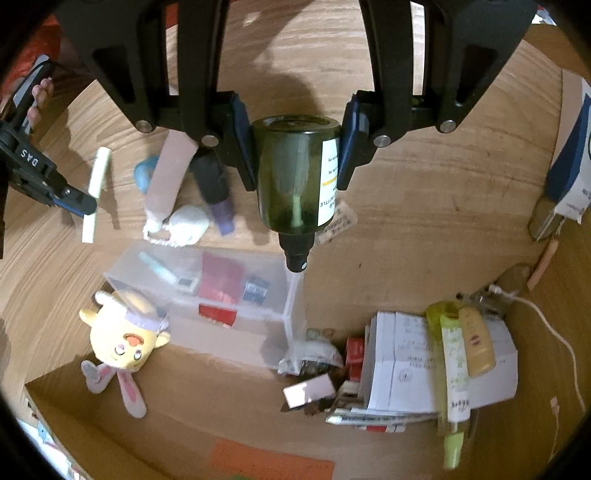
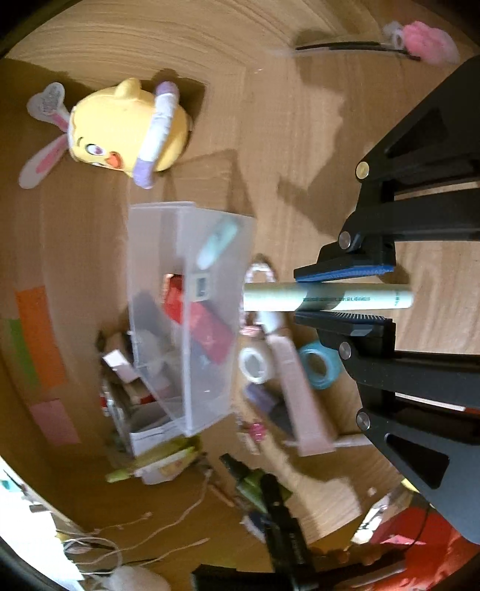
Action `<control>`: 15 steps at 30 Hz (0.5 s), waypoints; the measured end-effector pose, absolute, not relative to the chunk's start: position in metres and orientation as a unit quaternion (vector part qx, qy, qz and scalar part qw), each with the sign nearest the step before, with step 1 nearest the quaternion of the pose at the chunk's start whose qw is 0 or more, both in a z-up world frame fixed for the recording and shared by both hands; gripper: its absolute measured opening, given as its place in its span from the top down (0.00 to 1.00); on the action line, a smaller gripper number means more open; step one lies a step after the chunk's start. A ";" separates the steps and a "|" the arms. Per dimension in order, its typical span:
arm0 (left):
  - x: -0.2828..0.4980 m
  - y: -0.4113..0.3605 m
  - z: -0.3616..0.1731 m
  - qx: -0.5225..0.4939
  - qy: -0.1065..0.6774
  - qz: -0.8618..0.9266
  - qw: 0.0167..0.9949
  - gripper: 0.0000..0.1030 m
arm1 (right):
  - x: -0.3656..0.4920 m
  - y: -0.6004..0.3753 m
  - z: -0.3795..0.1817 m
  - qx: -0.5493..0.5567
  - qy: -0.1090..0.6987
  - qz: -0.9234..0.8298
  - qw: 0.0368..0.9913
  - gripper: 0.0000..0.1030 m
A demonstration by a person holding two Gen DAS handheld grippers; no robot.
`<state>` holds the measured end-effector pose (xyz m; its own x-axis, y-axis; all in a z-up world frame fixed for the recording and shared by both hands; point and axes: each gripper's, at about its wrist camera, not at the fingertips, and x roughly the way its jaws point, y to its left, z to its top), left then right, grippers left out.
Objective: Organize objects
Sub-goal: 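Carry the bottle and glue stick into the clear box and release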
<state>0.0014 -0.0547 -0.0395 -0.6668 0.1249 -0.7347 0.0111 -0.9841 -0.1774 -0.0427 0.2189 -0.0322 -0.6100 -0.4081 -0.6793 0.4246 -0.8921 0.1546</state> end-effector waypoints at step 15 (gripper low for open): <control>-0.028 -0.029 0.004 -0.347 -0.098 0.931 0.065 0.60 | -0.066 0.222 0.018 0.299 -0.023 -0.923 0.240 0.86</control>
<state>-0.0285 -0.0291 0.0042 -0.7510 0.1889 -0.6326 -0.0527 -0.9723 -0.2278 -0.0664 0.2224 0.0182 -0.7057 -0.4580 -0.5406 0.4299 -0.8833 0.1871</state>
